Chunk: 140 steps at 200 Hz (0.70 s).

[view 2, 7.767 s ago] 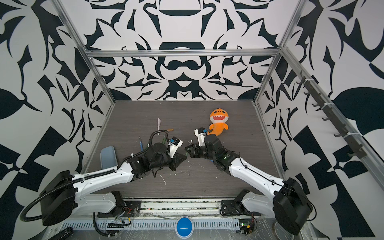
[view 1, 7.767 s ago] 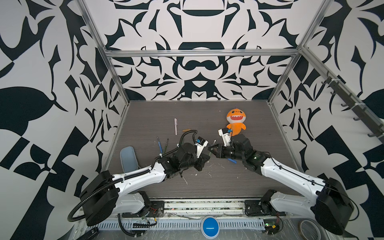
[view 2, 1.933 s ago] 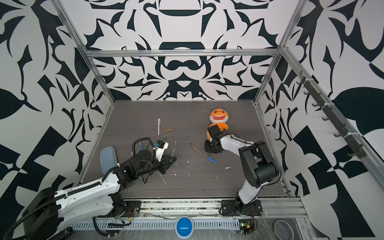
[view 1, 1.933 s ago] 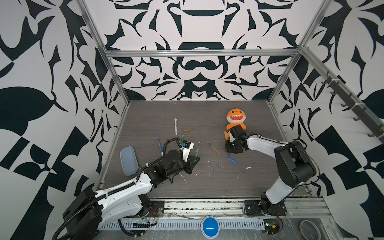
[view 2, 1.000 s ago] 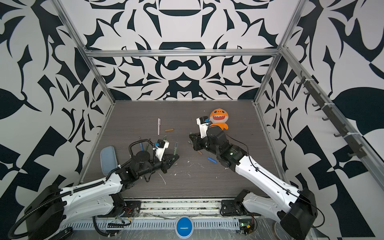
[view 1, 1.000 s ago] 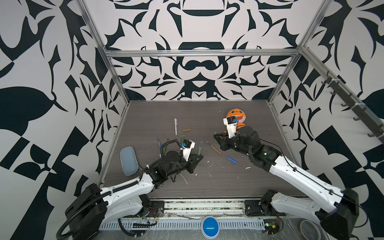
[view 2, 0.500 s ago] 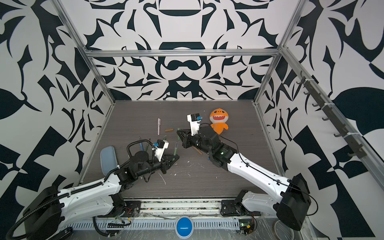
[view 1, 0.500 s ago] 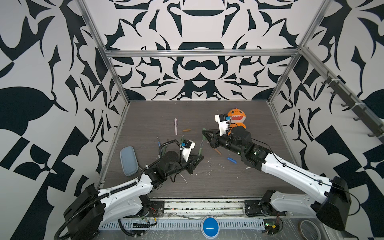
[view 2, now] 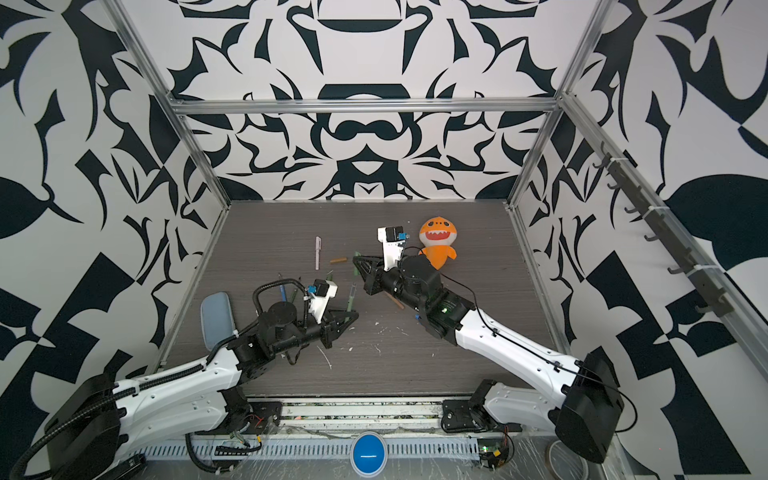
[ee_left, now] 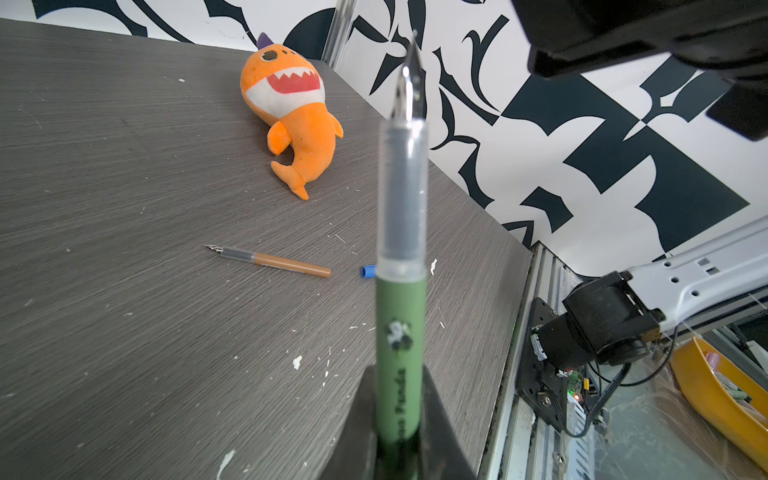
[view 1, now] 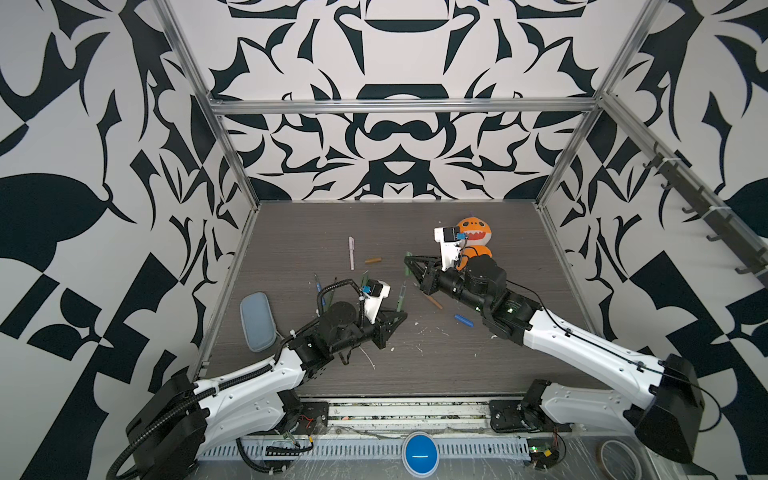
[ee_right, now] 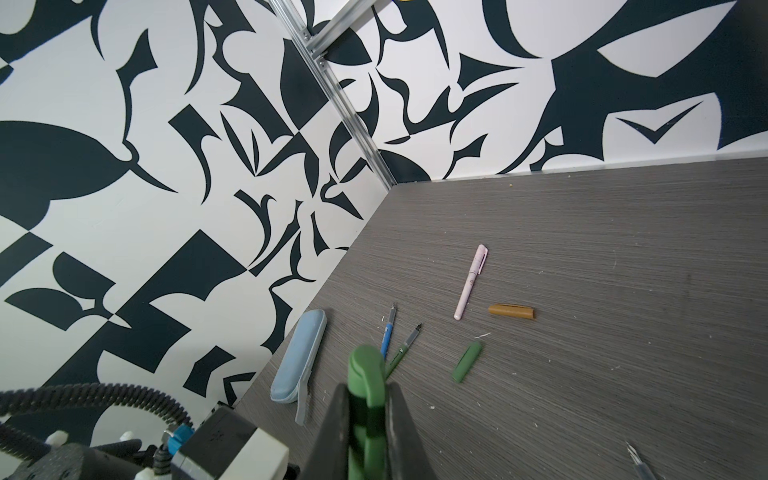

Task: Insert the pens into the pen caps
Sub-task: 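Align the green cap above the green pen nib with the right gripper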

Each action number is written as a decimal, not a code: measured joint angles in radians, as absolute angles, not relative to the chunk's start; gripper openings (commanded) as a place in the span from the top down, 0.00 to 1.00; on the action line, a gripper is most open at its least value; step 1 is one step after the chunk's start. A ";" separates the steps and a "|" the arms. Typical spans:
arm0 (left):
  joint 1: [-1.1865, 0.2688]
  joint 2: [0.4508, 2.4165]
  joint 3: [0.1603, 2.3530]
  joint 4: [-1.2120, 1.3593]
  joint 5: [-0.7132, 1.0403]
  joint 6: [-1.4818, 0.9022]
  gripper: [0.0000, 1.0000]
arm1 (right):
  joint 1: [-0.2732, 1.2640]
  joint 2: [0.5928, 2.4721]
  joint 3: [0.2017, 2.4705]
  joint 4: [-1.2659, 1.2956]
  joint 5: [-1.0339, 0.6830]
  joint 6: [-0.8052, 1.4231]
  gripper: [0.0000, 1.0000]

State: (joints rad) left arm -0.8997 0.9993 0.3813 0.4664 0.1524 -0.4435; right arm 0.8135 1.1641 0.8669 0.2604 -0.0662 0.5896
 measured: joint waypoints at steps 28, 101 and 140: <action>-0.900 0.984 0.382 0.458 0.152 -0.442 1.00 | 0.818 1.175 0.866 0.259 -0.076 0.600 0.91; -0.900 0.965 0.385 0.418 0.134 -0.437 1.00 | 0.840 1.174 0.823 0.260 -0.111 0.624 0.92; -0.900 0.959 0.385 0.424 0.115 -0.451 1.00 | 0.840 1.172 0.791 0.316 -0.123 0.664 0.89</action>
